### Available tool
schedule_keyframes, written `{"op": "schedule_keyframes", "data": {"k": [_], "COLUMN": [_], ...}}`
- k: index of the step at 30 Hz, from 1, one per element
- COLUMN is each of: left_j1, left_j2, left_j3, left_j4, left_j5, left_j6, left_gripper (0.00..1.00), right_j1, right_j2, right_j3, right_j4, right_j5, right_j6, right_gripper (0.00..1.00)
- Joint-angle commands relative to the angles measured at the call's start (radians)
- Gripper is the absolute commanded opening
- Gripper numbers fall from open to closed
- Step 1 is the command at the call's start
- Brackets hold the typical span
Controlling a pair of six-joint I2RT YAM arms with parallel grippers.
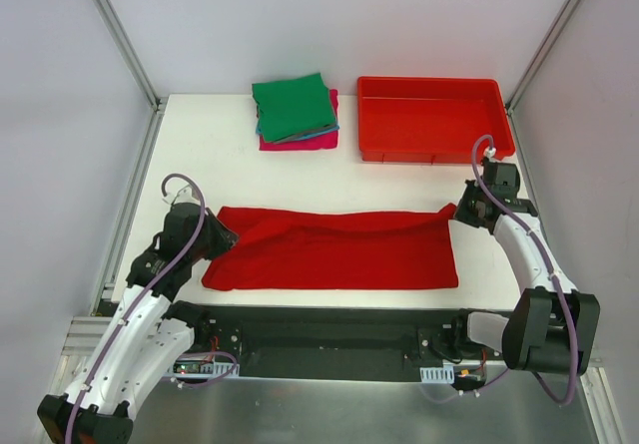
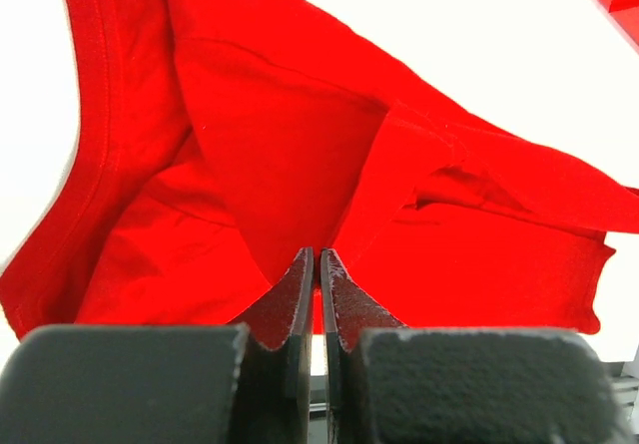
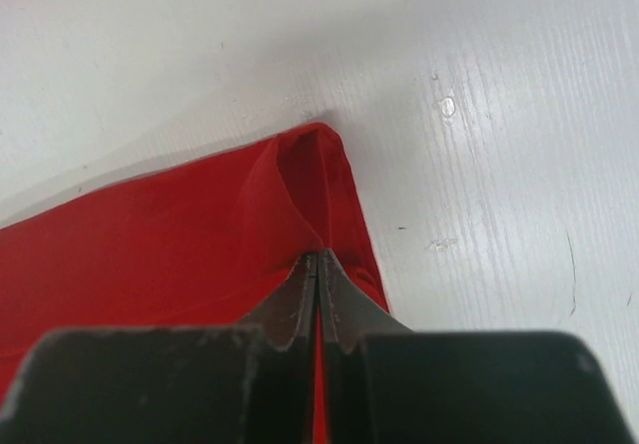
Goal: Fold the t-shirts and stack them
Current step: Fold the other side of the tshirt into a rectangle
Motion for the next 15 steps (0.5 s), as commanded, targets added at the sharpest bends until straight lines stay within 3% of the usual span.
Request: {"op": "schedule_keyframes", "data": {"k": [1, 12, 13, 15], "left_j1": [-0.003, -0.003, -0.004, -0.003], "left_j2": [-0.019, -0.025, -0.027, -0.024], "left_j3": [-0.028, -0.179, -0.187, -0.201], "left_j4": [-0.028, -0.032, -0.034, -0.04], "left_j5": [-0.017, 0.048, 0.05, 0.068], "left_j6": [-0.013, -0.069, -0.081, -0.091], "left_gripper": [0.0, 0.0, 0.01, 0.16], "right_j1": [-0.014, -0.016, -0.016, -0.016], "right_j2": [-0.022, 0.019, 0.019, 0.012], "right_j3": [-0.033, -0.133, -0.14, -0.151], "right_j4": [-0.007, 0.028, 0.027, 0.024], "right_j5": [0.013, 0.008, 0.016, 0.031], "right_j6": [0.0, 0.066, 0.076, 0.089], "right_gripper": [0.01, 0.12, 0.16, 0.41]}}
